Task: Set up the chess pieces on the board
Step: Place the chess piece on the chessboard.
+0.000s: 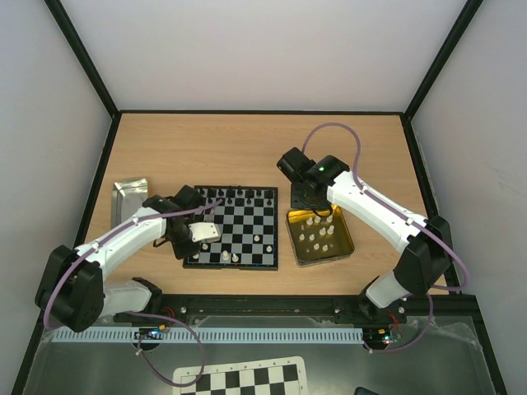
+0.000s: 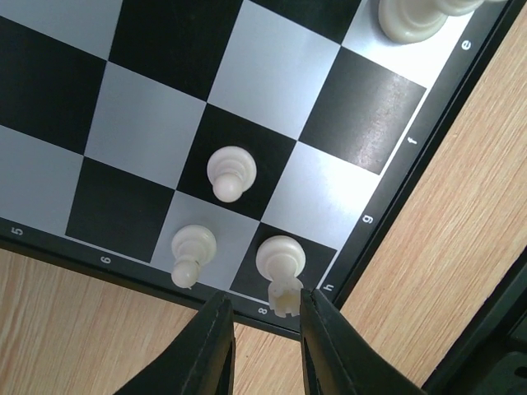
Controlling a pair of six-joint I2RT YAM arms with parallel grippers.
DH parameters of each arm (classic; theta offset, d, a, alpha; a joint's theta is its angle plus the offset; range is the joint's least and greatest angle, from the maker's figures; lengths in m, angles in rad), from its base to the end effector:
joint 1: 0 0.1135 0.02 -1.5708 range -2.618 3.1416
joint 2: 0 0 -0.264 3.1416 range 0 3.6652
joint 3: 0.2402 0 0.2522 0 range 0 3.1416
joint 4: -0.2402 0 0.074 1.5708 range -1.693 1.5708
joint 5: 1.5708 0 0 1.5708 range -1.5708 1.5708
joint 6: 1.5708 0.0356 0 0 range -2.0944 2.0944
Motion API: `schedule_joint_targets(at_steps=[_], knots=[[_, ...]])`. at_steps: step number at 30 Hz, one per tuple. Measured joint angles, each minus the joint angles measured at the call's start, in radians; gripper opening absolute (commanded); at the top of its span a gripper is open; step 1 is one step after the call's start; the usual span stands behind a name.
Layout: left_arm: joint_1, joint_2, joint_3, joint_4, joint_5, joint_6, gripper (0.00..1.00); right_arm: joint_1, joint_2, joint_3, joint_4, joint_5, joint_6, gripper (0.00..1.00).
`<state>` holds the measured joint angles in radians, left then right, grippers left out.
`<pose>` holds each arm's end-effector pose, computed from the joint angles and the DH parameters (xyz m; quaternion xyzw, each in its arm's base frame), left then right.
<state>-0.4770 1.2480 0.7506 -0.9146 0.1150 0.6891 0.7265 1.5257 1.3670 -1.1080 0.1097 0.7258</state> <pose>0.1735 -0.0943 0.1917 0.5517 0.8283 -0.0486 0.0848 0.2210 0.1912 0.2934 0.0080 0.9870 0.0599 0.1491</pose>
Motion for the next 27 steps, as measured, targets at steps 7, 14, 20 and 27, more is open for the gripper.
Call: schedule_joint_targets(at_steps=[7, 14, 20, 27], knots=[[0.0, -0.007, -0.013, -0.015, 0.0, 0.003, 0.24, 0.0, 0.0, 0.0, 0.008, 0.0, 0.0, 0.42], [0.0, -0.009, -0.019, -0.019, 0.0, 0.005, 0.24, 0.0, 0.003, 0.0, 0.013, 0.0, -0.004, 0.42], [0.0, -0.011, -0.029, -0.019, -0.001, 0.009, 0.24, 0.0, 0.01, 0.0, 0.013, 0.001, -0.008, 0.42], [0.0, -0.014, -0.03, -0.018, -0.007, 0.011, 0.24, -0.004, 0.015, 0.0, 0.014, 0.001, -0.011, 0.42]])
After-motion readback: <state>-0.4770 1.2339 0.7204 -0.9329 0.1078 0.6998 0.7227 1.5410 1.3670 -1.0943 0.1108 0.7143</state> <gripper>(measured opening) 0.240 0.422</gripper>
